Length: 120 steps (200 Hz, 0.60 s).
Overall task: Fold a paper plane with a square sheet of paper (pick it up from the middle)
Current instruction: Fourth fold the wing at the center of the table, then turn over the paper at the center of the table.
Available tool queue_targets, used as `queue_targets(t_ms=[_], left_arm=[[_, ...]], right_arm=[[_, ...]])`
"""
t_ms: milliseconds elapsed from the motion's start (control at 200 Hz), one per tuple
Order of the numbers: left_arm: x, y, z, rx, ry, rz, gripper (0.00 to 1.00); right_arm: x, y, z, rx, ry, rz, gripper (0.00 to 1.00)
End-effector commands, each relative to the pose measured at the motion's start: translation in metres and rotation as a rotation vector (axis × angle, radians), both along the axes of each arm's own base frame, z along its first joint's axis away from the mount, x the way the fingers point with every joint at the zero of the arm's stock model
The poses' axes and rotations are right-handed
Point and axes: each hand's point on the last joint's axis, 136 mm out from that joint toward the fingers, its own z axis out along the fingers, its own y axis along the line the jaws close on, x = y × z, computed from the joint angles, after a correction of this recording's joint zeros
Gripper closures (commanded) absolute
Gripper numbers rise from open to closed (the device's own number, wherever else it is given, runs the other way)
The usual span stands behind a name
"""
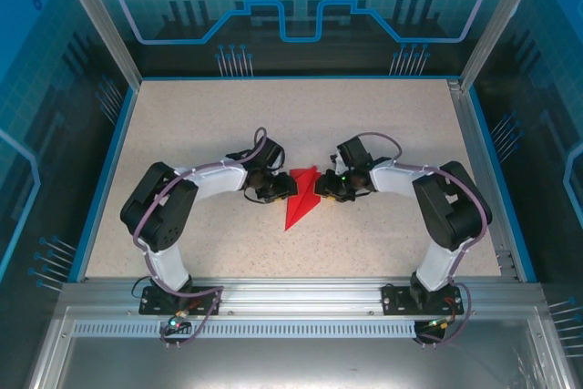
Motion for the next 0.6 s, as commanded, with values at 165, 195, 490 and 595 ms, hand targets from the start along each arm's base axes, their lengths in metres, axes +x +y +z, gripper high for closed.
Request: queue_targets(t_ms=[165, 195, 490, 595], left_arm=[[-0.003, 0.000, -0.014, 0.047, 0.037, -0.040, 0.62], [-0.003, 0.000, -0.016, 0.046, 0.041, -0.041, 0.63], [-0.006, 0.003, -0.028, 0.075, 0.069, -0.049, 0.70], [-0.007, 0.003, -0.030, 0.072, 0.072, -0.051, 0.71]], right_arm=[[-0.009, 0.005, -0.018, -0.003, 0.084, -0.029, 0.68], [-0.009, 0.005, -0.019, 0.002, 0.087, -0.033, 0.68], [-0.007, 0.019, -0.018, 0.072, 0.105, -0.046, 0.69], [-0.001, 0.024, -0.009, 0.105, 0.083, -0.047, 0.69]])
